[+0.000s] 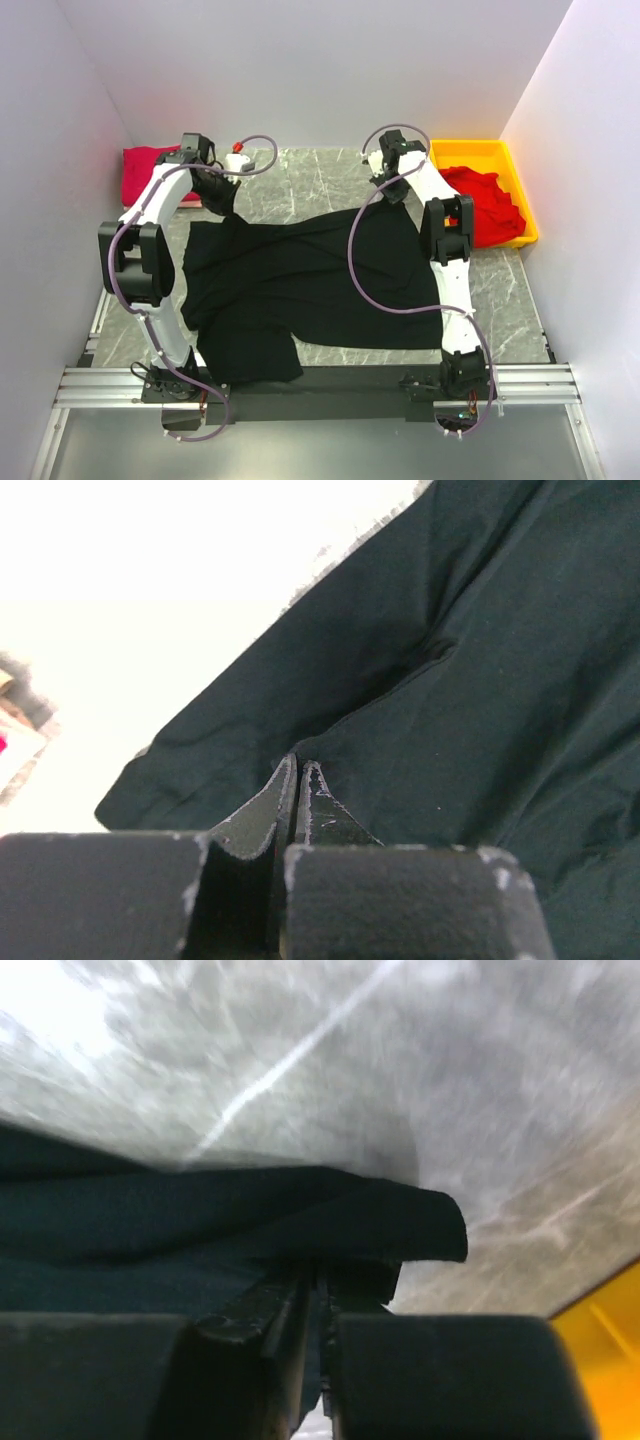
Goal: Fold and stack the t-shirts
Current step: Flatten the tshirt out
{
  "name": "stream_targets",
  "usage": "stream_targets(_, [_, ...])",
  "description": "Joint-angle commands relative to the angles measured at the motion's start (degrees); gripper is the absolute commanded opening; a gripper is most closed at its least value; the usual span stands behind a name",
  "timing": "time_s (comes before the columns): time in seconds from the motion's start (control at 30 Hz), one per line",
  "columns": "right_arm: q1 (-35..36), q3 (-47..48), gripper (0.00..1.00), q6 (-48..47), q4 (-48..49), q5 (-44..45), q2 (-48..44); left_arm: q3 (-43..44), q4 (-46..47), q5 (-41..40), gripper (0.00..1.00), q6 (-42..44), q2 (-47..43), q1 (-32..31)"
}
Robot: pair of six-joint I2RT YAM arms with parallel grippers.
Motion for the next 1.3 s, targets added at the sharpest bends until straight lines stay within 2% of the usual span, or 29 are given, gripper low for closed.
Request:
stream_targets(0.0, [-0.54, -3.16, 0.11, -2.57, -6.08, 5.53, -0.23, 3.12, 0.72, -0.72, 0.01, -0.91, -0.43, 0.34])
stream_targets(0.03, [-0.89, -4.32, 0.07, -2.57, -6.26, 6.33, -0.76, 3.38, 1.68, -0.98, 0.0, -1.18, -0.69, 0.34])
stream_targets(0.2, [-4.76, -11.69, 0.07, -1.95, -6.17, 9.41, -5.41, 6.45, 4.06, -2.13, 0.01, -3.2, -1.13, 0.34])
stream_targets(0.33, [-7.75, -12.59, 0.06, -1.6, -5.38, 10.3, -6.92, 11.54, 7.49, -3.36, 0.01, -5.05, 2.71, -0.01])
stream_targets(0.5, [-8.37, -7.51, 0.07, 0.41, -5.99, 7.84, -5.95, 29.45, 9.33, -7.65, 0.0, -5.66, 14.05, -3.34])
stream_targets(0.53, [-8.37, -6.62, 0.07, 1.03, -6.08, 7.31, -5.78, 36.27, 9.51, -8.71, 0.0, -5.23, 19.03, -4.13])
stream_targets(0.6, [-8.28, -4.6, 0.07, 1.65, -6.61, 6.17, -5.51, 41.77, 11.0, -10.64, 0.0, -3.91, 23.89, -6.41])
stream_targets(0.67, [-8.28, -4.42, 0.08, 1.91, -6.26, 5.47, -5.95, 44.42, 17.4, -13.37, 0.0, -0.84, 28.74, -8.0])
stream_targets(0.77, [-8.19, -5.29, 0.09, 2.35, -5.73, 4.41, -7.0, 40.04, 31.28, -17.58, 0.02, 1.28, 31.64, -10.11])
stream_targets(0.9, [-7.93, -5.65, 0.13, 3.23, -6.08, 3.0, -7.79, 39.78, 38.67, -19.53, 0.33, -1.61, 33.59, -9.94])
stream_targets(0.97, [-7.67, -5.3, 0.14, 3.67, -6.08, 1.69, -8.41, 34.88, 42.97, -20.41, 0.44, -4.85, 29.74, -9.07])
stream_targets(1.0, [-7.4, -5.12, 0.15, 3.67, -6.0, 1.68, -8.67, 34.85, 43.69, -19.98, 0.45, -4.87, 29.72, -8.54])
stream_targets(1.07, [-7.05, -4.77, 0.15, 3.85, -5.38, 1.42, -9.64, 32.22, 43.62, -17.09, 0.61, -10.12, 25.6, -7.22])
stream_targets(1.1, [-6.96, -4.42, 0.16, 3.85, -5.03, 1.16, -9.9, 31.51, 42.57, -16.29, 0.64, -12.06, 24.19, -5.91])
stream_targets(1.17, [-6.96, -4.42, 0.16, 4.46, -3.46, 0.37, -11.04, 30.54, 39.32, -14.53, 0.63, -16.55, 21.03, -4.67])
stream_targets(1.27, [-6.61, -4.24, 0.14, 5.08, -2.31, 0.8, -11.05, 27.21, 31.77, -12.59, 0.55, -20.6, 17.86, -3.61])
